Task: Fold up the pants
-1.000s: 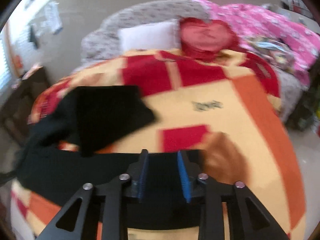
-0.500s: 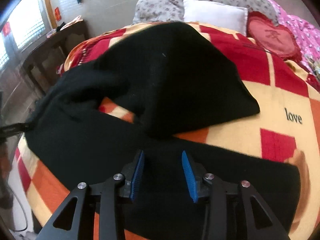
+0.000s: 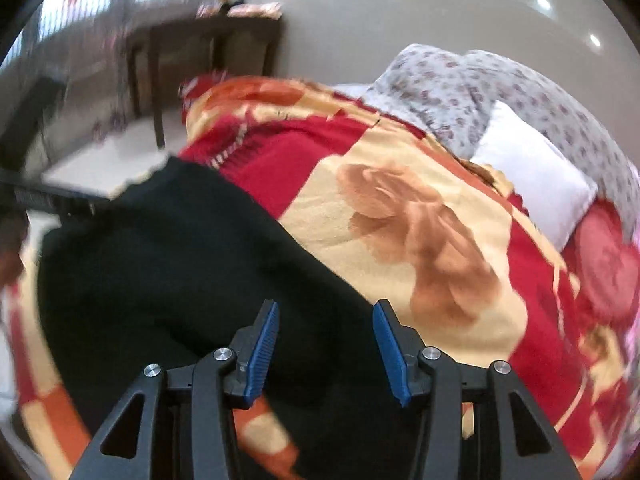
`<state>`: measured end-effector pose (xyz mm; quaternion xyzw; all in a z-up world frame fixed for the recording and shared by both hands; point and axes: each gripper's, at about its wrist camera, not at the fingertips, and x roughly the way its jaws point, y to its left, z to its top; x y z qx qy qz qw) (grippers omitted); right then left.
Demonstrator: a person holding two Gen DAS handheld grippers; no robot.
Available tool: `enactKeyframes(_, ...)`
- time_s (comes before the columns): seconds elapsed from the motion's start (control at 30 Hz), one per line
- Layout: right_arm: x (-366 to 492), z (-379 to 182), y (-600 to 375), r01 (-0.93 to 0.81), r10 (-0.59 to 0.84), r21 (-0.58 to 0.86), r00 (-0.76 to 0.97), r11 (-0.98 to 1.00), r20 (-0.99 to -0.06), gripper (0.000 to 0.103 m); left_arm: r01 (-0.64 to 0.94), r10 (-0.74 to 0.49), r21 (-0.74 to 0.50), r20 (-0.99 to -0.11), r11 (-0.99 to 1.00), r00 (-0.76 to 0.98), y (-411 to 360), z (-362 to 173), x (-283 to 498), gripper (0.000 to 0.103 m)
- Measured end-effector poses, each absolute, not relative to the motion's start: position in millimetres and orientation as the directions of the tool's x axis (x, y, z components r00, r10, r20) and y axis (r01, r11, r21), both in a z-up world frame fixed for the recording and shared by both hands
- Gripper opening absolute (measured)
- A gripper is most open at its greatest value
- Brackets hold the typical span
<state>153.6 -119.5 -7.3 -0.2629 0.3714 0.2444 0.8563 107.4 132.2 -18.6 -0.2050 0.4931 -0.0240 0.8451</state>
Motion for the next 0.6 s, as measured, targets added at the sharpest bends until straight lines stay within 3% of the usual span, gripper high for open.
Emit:
enactKeyframes(0.13, 165.9, -17.0, -112.0, -0.62, 0.16, -0.349, 0.615, 0.703, -0.772, 0.047, -0.181, -0.272, -0.405, -0.824, 0.896, 0.497, 135.1, -24.4, 120.6, 0.07)
enactKeyframes(0.27, 160.0, -5.5, -107.4, -0.679, 0.231, -0.324, 0.593, 0.659, -0.771, 0.047, -0.171, -0.321, -0.459, -0.799, 0.872, 0.508, 142.7, -20.3, 123.1, 0.07)
enactKeyframes(0.37, 172.2, -11.0, -99.2, -0.704, 0.208, -0.338, 0.567, 0.625, -0.797, 0.048, -0.187, -0.345, -0.489, -0.794, 0.852, 0.501, 146.4, -21.0, 128.2, 0.07)
enactKeyframes(0.53, 203.8, -33.6, -95.1, -0.761, 0.171, -0.266, 0.441, 0.592, -0.881, 0.048, -0.203, -0.36, -0.509, -0.789, 0.836, 0.497, 151.0, -19.9, 130.8, 0.07)
enactKeyframes(0.6, 210.1, -33.8, -98.3, -0.764, 0.211, -0.181, 0.384, 0.62, -0.899, 0.041, -0.212, -0.357, -0.509, -0.791, 0.834, 0.497, 153.0, -19.8, 131.5, 0.07)
